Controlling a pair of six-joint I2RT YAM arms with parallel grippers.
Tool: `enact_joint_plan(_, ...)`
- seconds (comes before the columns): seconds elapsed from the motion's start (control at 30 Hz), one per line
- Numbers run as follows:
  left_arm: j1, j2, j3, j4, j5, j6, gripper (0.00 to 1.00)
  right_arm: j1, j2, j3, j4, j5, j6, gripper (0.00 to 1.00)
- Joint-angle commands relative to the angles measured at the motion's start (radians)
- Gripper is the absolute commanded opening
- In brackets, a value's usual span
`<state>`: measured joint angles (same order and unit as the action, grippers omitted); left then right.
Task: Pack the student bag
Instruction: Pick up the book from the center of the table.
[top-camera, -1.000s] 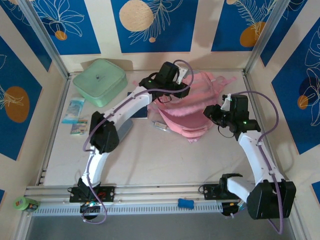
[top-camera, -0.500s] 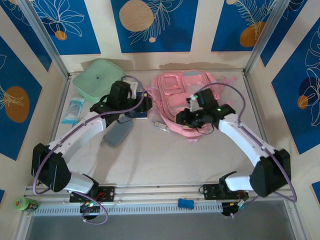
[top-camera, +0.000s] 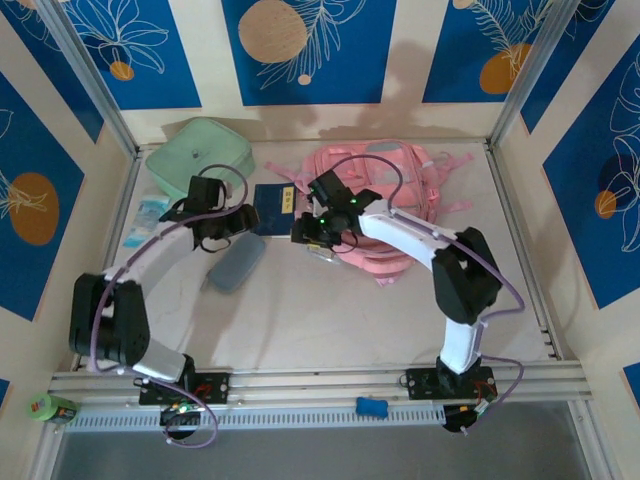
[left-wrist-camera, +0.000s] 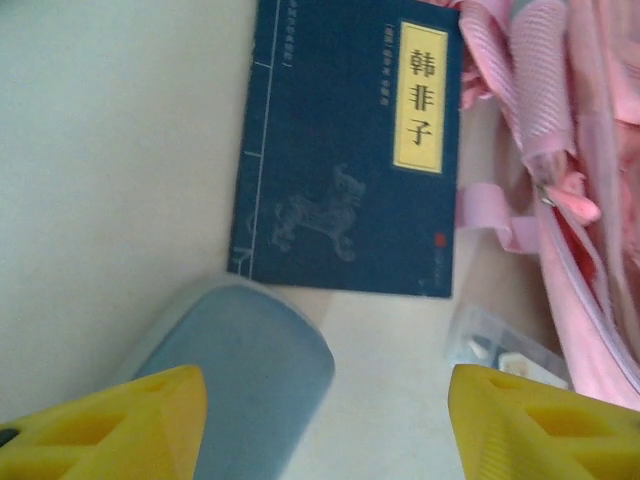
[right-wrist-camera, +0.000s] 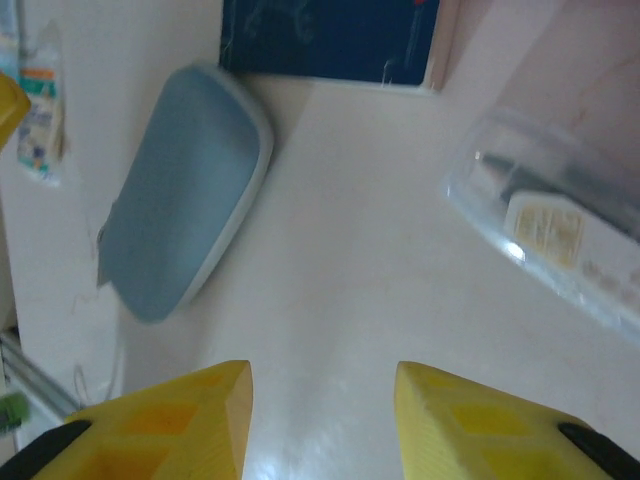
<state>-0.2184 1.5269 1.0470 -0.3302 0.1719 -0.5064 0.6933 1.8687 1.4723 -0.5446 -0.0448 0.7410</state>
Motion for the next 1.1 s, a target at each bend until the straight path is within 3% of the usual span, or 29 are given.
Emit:
enact_joint_plan(0.0,0.019,0.097,0.09,0.012,0.021,0.039,0.64,0.013,0.074,0.069,0.015,0.062,0.037,0.44)
enact_joint_plan(0.27,0.034,0.275,0.182,0.055,0.066,0.042,0.63,0.001,0.305,0.274,-0.035,0.151,0.005,0.48)
enact_joint_plan(0.5,0.044,0.345,0.201,0.061,0.086,0.043,0.55,-0.012,0.426,0.386,-0.057,0.151,-0.023,0.49)
enact_joint_plan(0.87,0.057,0.405,0.163,0.155,0.163,-0.031,0.47,-0.015,0.542,0.494,-0.075,0.125,-0.057,0.46)
enact_joint_plan(1.07,0.057,0.439,0.174,0.119,0.169,-0.024,0.41,-0.015,0.558,0.514,-0.052,0.058,-0.063,0.46)
